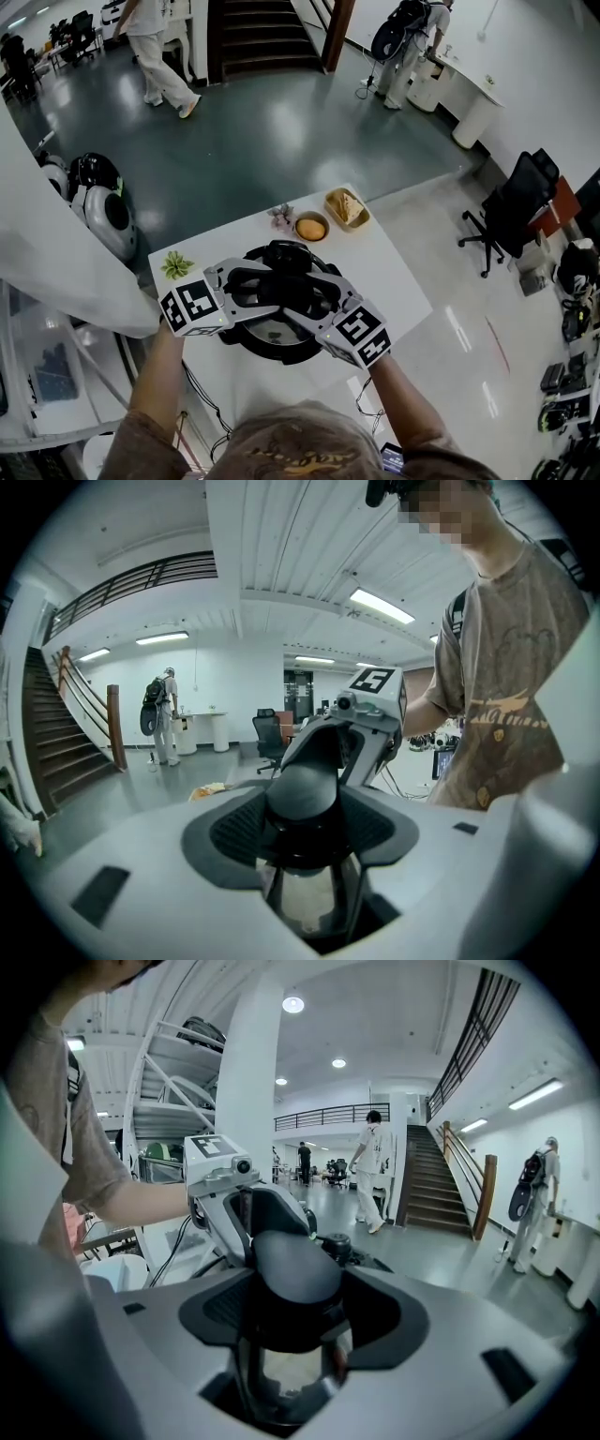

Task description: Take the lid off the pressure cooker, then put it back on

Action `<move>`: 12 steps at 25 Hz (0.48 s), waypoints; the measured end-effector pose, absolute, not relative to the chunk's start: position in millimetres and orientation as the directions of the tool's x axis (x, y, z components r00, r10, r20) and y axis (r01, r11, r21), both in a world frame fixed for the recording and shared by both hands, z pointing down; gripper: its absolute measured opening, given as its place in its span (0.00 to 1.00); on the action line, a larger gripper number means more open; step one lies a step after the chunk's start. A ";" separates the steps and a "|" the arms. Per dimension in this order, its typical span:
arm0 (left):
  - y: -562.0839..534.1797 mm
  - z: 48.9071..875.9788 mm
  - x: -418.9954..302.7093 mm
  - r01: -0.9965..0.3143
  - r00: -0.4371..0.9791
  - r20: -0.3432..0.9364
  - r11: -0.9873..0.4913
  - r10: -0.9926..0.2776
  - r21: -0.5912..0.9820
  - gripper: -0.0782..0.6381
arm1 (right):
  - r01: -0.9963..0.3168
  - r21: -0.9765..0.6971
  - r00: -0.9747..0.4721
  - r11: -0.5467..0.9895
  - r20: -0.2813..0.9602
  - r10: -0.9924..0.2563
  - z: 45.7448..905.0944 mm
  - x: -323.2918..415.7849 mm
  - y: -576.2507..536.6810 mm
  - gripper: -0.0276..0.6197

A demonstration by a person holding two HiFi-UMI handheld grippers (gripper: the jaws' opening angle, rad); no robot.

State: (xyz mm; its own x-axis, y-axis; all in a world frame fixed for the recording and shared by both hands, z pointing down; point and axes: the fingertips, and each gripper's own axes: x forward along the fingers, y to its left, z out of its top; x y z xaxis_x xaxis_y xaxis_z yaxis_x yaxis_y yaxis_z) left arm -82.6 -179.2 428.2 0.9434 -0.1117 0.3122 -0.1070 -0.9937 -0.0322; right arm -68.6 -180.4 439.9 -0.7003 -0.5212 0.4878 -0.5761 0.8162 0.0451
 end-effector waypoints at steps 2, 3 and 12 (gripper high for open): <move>-178.0 421.5 -83.8 -0.112 0.947 0.299 -0.993 -0.119 -0.039 0.46 | -0.569 0.064 -0.702 0.820 0.480 -0.525 432.8 -69.7 -179.3 0.49; -177.8 417.8 -84.2 -0.116 0.947 0.296 -0.992 -0.125 -0.046 0.46 | -0.565 0.073 -0.703 0.822 0.479 -0.526 429.1 -70.1 -179.1 0.49; -169.6 397.7 -81.3 -0.151 0.938 0.304 -0.986 -0.166 -0.072 0.46 | -0.529 0.093 -0.725 0.844 0.467 -0.505 409.4 -67.9 -171.9 0.49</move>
State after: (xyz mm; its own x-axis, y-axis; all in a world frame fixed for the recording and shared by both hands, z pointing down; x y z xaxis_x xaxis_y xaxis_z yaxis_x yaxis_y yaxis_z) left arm -81.3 -169.6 397.7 0.9381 -0.1664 0.3037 -0.1515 -0.9858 -0.0724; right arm -67.9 -171.9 409.4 -0.7253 -0.5055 0.4674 -0.5285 0.8439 0.0925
